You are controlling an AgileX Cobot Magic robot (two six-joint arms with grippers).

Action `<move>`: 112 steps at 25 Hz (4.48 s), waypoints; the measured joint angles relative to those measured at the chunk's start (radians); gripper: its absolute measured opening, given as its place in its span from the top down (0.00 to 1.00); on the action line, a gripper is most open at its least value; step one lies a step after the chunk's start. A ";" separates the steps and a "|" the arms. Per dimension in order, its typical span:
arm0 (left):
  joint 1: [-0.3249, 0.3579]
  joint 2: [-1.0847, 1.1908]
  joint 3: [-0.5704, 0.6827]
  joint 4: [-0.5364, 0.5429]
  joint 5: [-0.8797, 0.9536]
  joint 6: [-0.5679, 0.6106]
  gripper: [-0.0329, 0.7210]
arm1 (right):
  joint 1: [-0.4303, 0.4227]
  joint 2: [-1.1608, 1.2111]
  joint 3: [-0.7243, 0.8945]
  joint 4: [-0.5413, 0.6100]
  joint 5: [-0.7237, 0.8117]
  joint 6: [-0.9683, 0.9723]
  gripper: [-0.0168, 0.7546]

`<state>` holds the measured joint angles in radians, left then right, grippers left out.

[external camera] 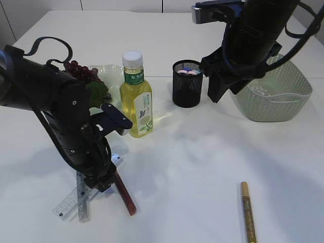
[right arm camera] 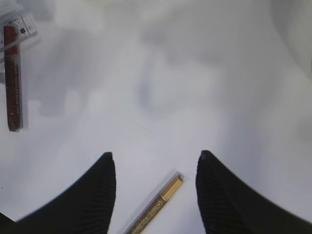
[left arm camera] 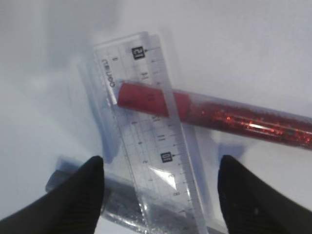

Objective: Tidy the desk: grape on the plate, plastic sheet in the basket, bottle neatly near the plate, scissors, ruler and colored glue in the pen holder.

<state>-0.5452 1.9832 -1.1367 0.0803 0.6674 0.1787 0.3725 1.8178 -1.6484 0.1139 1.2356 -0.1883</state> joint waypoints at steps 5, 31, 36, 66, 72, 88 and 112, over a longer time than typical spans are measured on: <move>0.000 0.000 0.000 0.000 -0.006 0.002 0.25 | 0.000 0.000 0.000 0.000 0.000 0.000 0.43; 0.000 0.037 -0.009 -0.056 0.007 0.002 0.49 | 0.000 0.000 0.000 0.001 0.000 0.000 0.43; 0.000 0.037 -0.011 -0.054 0.015 0.002 0.60 | 0.000 0.000 0.000 0.001 0.000 0.000 0.43; 0.000 -0.085 -0.007 -0.041 0.077 0.002 0.60 | 0.000 0.000 0.000 0.007 0.000 0.000 0.43; 0.000 -0.193 -0.005 -0.041 0.089 0.002 0.60 | 0.000 -0.006 0.000 0.028 0.000 -0.008 0.43; 0.000 -0.483 -0.001 -0.129 -0.044 0.002 0.60 | 0.000 -0.103 0.000 0.126 0.000 -0.022 0.44; -0.104 -0.491 -0.068 -0.361 -0.386 0.002 0.60 | -0.007 -0.344 0.000 0.217 -0.172 0.022 0.44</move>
<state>-0.6490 1.4922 -1.2042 -0.2809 0.2818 0.1804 0.3654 1.4733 -1.6484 0.3307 1.0634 -0.1664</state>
